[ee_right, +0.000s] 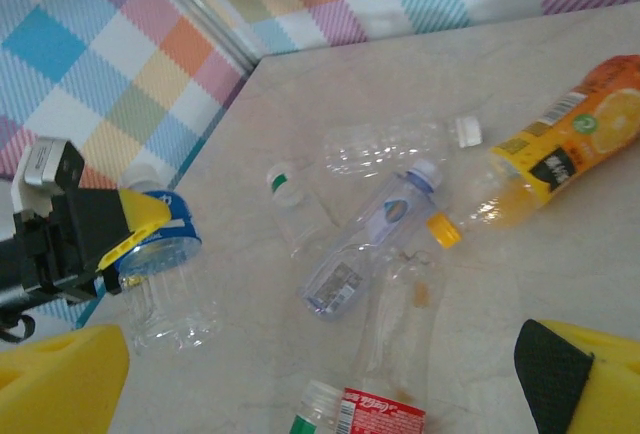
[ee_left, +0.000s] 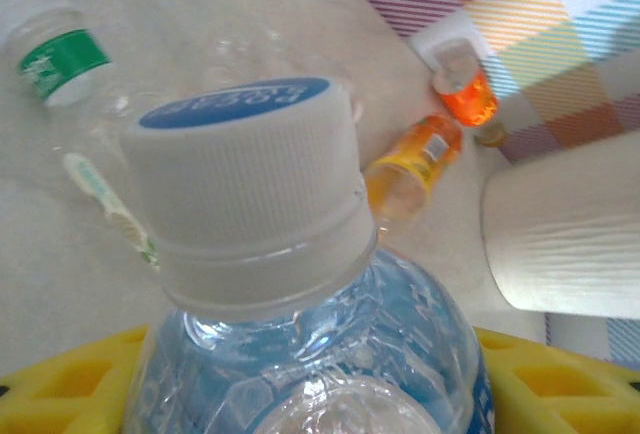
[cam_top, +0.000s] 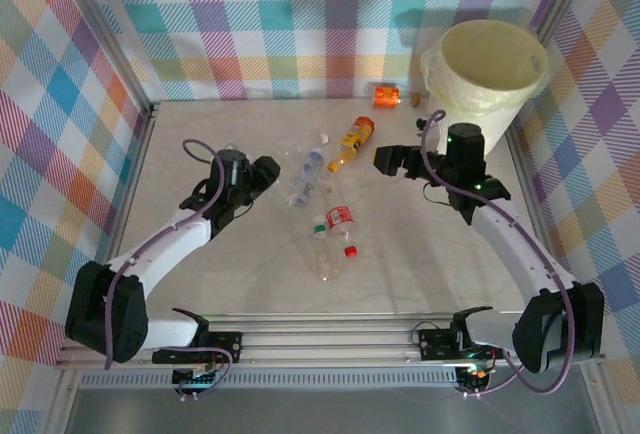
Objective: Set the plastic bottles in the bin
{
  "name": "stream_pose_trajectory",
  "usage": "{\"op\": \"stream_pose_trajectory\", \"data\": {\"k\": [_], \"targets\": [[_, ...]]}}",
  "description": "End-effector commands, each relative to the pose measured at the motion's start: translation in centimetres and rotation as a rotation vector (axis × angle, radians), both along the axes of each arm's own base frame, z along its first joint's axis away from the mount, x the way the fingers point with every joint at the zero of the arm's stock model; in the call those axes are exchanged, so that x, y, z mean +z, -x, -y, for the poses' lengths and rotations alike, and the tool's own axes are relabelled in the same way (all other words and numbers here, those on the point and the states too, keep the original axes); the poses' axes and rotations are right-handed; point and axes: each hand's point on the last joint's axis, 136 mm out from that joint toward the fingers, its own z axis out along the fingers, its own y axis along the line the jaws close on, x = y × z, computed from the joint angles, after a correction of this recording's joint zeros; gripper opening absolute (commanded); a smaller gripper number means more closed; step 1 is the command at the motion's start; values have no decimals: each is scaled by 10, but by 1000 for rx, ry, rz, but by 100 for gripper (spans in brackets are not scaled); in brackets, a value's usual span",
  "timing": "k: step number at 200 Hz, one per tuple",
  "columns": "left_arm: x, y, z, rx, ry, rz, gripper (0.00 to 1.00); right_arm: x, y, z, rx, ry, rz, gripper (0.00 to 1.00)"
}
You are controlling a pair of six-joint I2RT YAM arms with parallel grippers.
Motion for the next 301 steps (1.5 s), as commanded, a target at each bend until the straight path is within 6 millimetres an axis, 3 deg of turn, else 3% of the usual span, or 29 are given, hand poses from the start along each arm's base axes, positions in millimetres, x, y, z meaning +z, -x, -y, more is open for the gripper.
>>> {"op": "stream_pose_trajectory", "data": {"k": [1,52,81,118,149,182,214,301], "targets": [[48,-1,25,-113,11,156,52,21,9,-24,133,-14,92,100],[97,0,73,-289,62,305,52,16,51,-78,443,-36,81,100],[115,-2,95,-364,119,364,52,10,53,-100,507,-67,26,100],[120,-7,110,-412,162,380,52,14,54,-120,570,-140,22,100],[123,-8,117,-434,199,391,52,21,52,-125,585,-167,33,100],[132,-4,124,-476,232,416,52,1,22,-119,420,-69,2,100],[130,-1,126,-493,231,421,52,2,23,-127,466,-105,-48,96],[124,-3,139,-531,225,410,52,-7,37,-126,511,-85,-139,57]]}}
